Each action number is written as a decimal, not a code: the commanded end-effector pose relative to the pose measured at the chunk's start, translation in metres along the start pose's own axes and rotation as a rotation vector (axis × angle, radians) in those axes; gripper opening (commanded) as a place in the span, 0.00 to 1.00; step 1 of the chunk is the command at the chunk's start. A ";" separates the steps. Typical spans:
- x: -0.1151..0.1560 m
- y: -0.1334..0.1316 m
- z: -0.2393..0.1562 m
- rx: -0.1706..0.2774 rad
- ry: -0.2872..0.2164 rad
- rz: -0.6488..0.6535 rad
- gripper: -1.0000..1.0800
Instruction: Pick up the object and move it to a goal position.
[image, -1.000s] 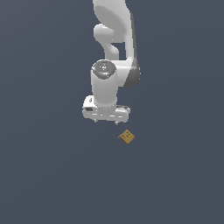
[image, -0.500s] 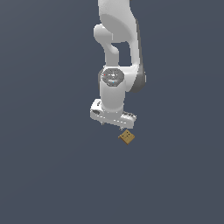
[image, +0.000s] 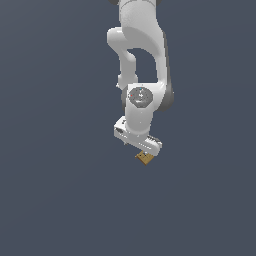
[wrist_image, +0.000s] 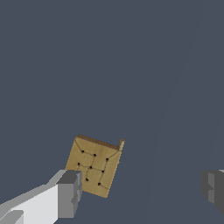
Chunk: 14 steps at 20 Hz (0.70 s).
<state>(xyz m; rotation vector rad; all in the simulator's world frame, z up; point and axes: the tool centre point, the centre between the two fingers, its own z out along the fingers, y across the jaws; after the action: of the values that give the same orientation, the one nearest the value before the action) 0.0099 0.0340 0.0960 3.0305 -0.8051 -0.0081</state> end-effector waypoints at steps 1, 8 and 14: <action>-0.003 -0.008 0.006 0.002 0.000 0.058 0.96; -0.011 -0.028 0.022 0.005 0.001 0.197 0.96; -0.016 -0.038 0.031 0.007 0.002 0.273 0.96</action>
<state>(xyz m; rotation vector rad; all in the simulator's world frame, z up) 0.0140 0.0727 0.0669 2.9088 -1.1845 -0.0022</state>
